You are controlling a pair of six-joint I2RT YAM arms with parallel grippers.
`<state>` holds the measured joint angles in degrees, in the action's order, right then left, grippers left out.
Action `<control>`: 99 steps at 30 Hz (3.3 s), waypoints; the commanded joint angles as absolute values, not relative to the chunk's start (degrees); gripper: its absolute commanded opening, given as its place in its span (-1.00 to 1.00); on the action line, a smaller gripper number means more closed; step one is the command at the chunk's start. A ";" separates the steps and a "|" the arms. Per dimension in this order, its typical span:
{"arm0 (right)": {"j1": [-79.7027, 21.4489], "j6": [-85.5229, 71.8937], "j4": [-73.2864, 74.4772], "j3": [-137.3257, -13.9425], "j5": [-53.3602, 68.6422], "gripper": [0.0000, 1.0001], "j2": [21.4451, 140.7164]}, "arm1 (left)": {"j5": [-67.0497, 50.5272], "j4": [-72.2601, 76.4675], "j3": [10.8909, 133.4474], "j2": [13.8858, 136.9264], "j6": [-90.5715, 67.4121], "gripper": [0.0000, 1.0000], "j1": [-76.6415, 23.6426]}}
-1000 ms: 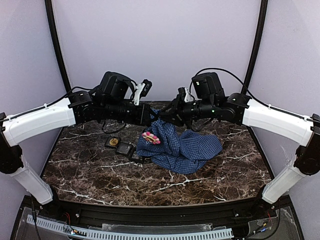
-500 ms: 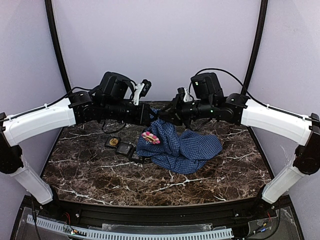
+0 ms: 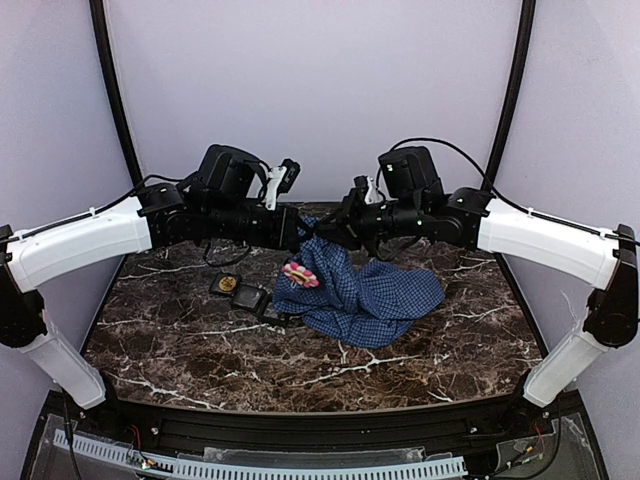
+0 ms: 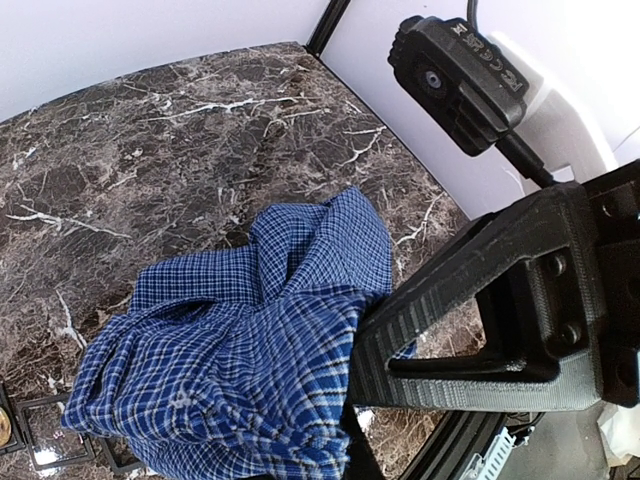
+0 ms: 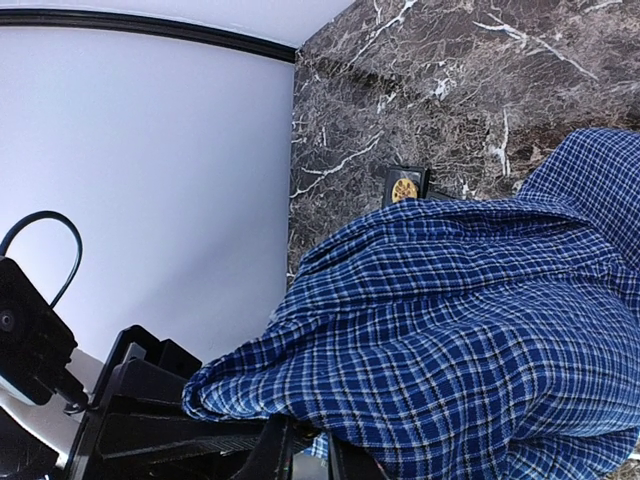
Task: Remove the brooch from the garment
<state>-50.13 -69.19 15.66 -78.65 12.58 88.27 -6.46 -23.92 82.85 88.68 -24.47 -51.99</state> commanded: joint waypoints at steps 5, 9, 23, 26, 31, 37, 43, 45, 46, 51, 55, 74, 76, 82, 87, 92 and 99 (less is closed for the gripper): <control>-50.46 -69.26 10.57 -81.06 14.20 -0.65 91.42 | -15.81 -12.43 80.94 85.43 -23.79 -0.98 -53.09; -50.49 -69.35 9.94 -81.46 14.81 -0.67 92.08 | -17.70 -10.92 80.23 85.23 -23.20 -0.98 -53.17; -50.27 -70.14 9.76 -80.03 13.45 -1.00 90.99 | -14.22 -12.98 80.31 84.85 -23.45 -0.98 -53.17; -50.19 -70.31 10.13 -78.85 12.30 -1.00 89.97 | -6.73 -18.26 81.45 85.01 -24.82 -0.98 -53.09; -50.10 -70.98 10.87 -77.08 8.97 -1.00 87.67 | 1.68 -25.25 83.21 86.03 -27.46 -0.98 -53.15; -49.94 -71.53 11.24 -75.82 6.73 -1.00 85.84 | 4.89 -29.11 85.25 87.33 -28.83 -0.99 -53.15; -49.92 -72.15 11.53 -74.90 5.55 -1.00 84.88 | 6.76 -32.00 86.83 88.57 -29.60 -0.98 -53.14; -49.86 -72.27 11.99 -74.59 4.76 -1.00 84.47 | 7.18 -32.69 87.26 88.91 -29.51 -0.99 -53.17; -49.84 -72.29 12.11 -74.43 4.48 -1.00 84.18 | 7.35 -32.73 87.27 88.94 -29.24 -0.99 -53.17; -49.47 -72.77 12.33 -73.40 3.62 -1.00 83.20 | 8.87 -34.34 87.12 89.25 -27.78 -0.98 -53.17; -49.44 -72.32 13.53 -73.45 2.81 -1.00 82.89 | 11.23 -35.83 87.46 89.20 -25.90 -0.98 -53.17; -49.31 -68.64 15.90 -75.06 1.57 -1.00 83.82 | 11.04 -34.34 86.25 89.17 -20.59 -0.98 -53.15; -49.10 -67.42 15.13 -75.06 2.81 -1.00 83.79 | 7.62 -31.53 85.18 88.71 -22.18 -0.98 -53.12; -48.35 -64.84 12.95 -73.63 6.33 -0.60 80.86 | 1.91 -27.33 83.85 88.03 -25.46 -0.98 -52.44; -48.56 -68.04 8.41 -72.80 12.04 -0.44 81.43 | 0.24 -21.39 80.98 86.51 -25.50 -0.98 -52.17; -49.00 -71.30 6.60 -74.69 15.10 -0.65 83.97 | 0.59 -16.96 79.72 86.01 -25.84 -0.98 -52.07; -49.04 -72.44 10.52 -75.49 13.45 -0.68 85.74 | 0.74 -13.66 78.94 86.01 -27.41 -0.98 -52.16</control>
<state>-48.71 -71.31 9.56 -73.54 13.69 84.84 1.08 -18.02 79.96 88.49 -26.44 -52.34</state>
